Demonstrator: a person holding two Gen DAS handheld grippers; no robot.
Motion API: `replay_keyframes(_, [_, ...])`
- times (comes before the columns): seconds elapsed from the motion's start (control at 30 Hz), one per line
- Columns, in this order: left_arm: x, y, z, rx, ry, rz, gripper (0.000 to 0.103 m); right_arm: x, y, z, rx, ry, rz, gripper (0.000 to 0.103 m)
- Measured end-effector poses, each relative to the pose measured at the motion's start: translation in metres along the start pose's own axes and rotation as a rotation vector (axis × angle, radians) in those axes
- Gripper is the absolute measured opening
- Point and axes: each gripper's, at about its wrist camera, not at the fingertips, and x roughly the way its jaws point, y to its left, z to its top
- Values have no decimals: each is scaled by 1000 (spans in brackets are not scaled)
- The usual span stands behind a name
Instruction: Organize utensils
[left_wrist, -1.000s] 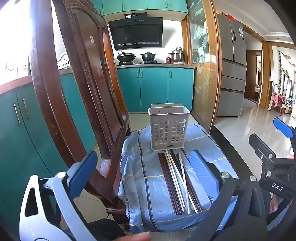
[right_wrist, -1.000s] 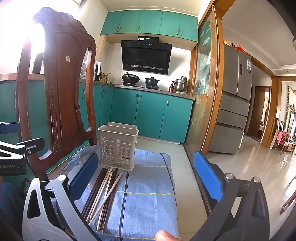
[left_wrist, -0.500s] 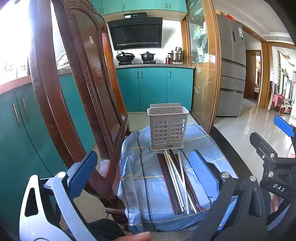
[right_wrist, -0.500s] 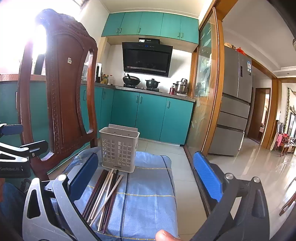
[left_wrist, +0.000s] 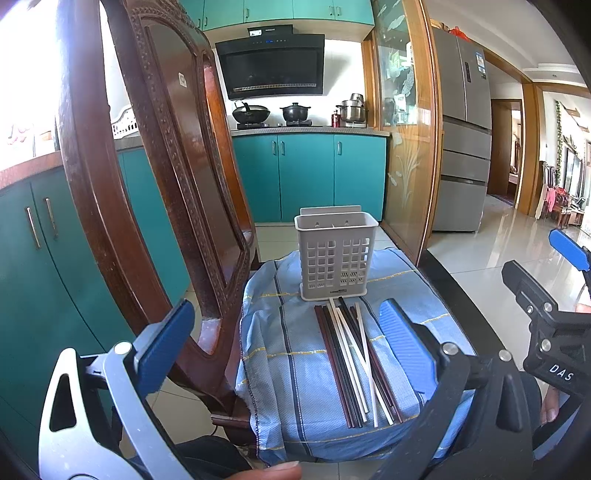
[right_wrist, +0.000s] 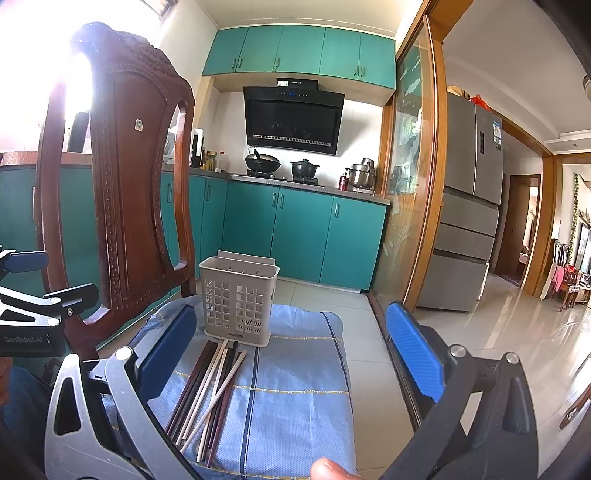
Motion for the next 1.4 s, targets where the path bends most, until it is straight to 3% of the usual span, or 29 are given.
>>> replay_keyframes(1.4, [1,-3,0,12,3,2,99,-7,6,6,-16,-34,-5,100])
